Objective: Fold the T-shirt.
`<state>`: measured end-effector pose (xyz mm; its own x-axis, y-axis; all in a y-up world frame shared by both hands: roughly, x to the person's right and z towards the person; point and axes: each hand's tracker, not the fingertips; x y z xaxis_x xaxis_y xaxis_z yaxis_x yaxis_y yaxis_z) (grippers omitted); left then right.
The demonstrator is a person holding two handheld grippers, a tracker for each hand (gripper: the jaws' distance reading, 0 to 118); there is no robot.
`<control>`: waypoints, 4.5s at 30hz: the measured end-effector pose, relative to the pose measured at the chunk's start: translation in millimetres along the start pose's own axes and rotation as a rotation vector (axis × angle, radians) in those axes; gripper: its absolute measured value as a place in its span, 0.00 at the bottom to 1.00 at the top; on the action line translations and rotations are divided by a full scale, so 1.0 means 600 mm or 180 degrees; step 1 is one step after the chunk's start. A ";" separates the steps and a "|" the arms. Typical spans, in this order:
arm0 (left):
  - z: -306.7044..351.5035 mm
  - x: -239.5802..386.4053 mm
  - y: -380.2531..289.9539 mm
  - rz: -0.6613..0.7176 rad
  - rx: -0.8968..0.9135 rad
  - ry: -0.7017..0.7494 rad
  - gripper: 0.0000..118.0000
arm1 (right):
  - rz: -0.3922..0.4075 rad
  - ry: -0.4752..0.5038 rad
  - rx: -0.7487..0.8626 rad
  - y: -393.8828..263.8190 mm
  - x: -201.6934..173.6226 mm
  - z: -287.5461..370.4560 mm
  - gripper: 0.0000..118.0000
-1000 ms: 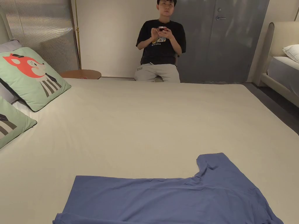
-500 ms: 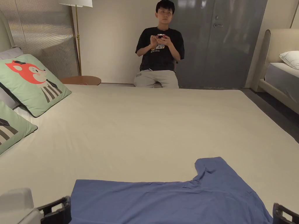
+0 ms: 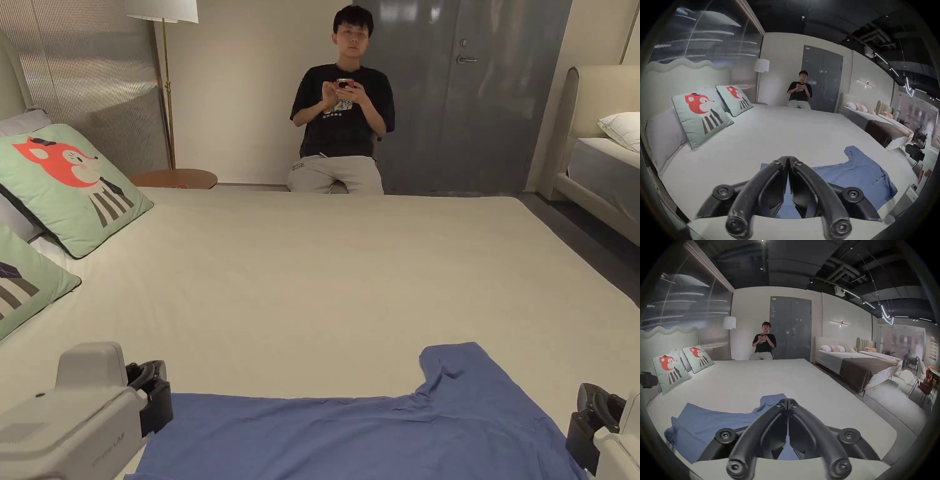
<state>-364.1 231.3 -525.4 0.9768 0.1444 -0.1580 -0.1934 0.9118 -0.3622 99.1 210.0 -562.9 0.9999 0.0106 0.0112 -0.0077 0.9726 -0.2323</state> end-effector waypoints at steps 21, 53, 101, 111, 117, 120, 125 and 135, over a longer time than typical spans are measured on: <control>-0.426 -0.123 -0.045 0.0341 -0.1941 0.0402 0.76 | 0.0055 -0.0025 -0.0589 -0.066 -0.010 -0.134 0.01; -0.333 -0.069 -0.011 0.0020 -0.1583 0.0137 0.04 | -0.0303 0.0239 -0.2355 -0.054 0.096 -0.416 0.03; 0.080 -0.103 -0.161 0.0176 -0.0834 0.0478 0.93 | 0.0119 -0.0183 -0.1471 -0.106 0.133 0.060 0.76; 0.114 -0.019 -0.083 0.0067 0.0073 0.0174 0.56 | -0.0090 -0.0189 -0.0060 -0.036 0.027 0.087 0.41; 0.099 -0.014 -0.082 0.0040 -0.0076 -0.0238 0.00 | 0.0048 -0.0134 0.0230 -0.014 -0.035 0.098 0.01; 0.093 -0.041 -0.089 0.0492 -0.0268 -0.0729 0.00 | 0.0073 -0.0084 0.0263 -0.012 -0.051 0.099 0.01; 0.051 -0.142 -0.113 0.1348 -0.0642 -0.1146 0.00 | 0.0049 -0.0031 0.0241 -0.016 -0.065 0.106 0.01; -0.016 -0.312 -0.202 0.2128 -0.1392 -0.1229 0.90 | 0.0054 -0.0027 0.0086 -0.034 -0.115 0.111 0.01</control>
<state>-524.4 90.1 -460.5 0.5944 0.7860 -0.1698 -0.6753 0.3732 -0.6361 29.7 205.0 -494.2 0.9995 0.0290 0.0156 -0.0252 0.9782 -0.2062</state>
